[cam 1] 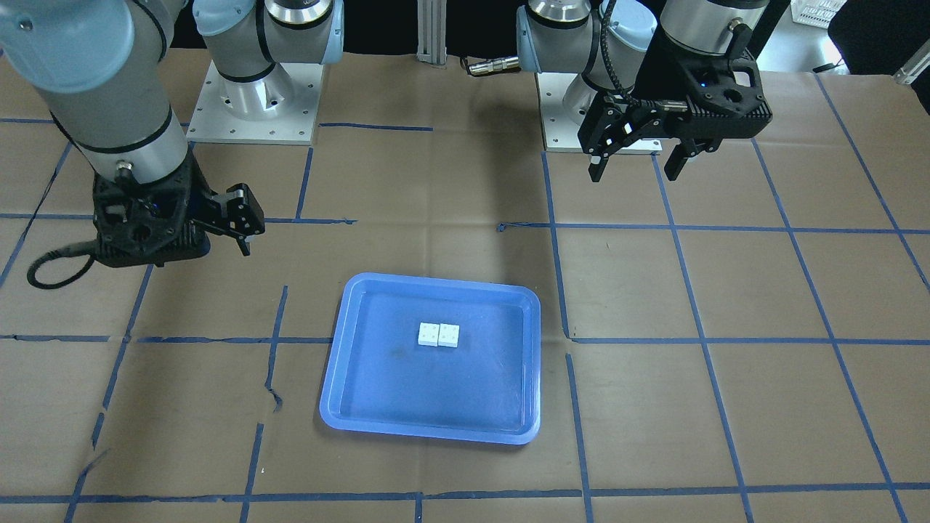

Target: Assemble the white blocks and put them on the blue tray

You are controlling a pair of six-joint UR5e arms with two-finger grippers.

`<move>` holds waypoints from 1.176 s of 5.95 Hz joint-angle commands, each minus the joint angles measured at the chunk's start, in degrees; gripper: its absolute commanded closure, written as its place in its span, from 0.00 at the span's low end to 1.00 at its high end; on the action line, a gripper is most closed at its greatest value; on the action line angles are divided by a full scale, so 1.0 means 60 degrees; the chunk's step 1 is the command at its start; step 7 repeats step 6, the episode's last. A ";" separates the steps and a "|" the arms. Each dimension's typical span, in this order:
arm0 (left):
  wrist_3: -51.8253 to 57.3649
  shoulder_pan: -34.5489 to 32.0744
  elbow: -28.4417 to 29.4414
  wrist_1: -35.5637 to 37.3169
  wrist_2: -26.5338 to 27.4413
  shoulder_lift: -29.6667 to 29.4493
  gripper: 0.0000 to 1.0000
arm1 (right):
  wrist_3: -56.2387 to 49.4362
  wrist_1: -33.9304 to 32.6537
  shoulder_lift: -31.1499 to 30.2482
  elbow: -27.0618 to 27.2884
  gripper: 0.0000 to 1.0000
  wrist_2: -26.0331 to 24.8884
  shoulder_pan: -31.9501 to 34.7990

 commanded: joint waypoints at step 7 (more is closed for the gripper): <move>0.0000 0.0000 -0.0025 0.0000 0.0000 0.0045 0.00 | 0.1386 0.1234 -0.0989 0.0173 0.00 0.0539 -0.0027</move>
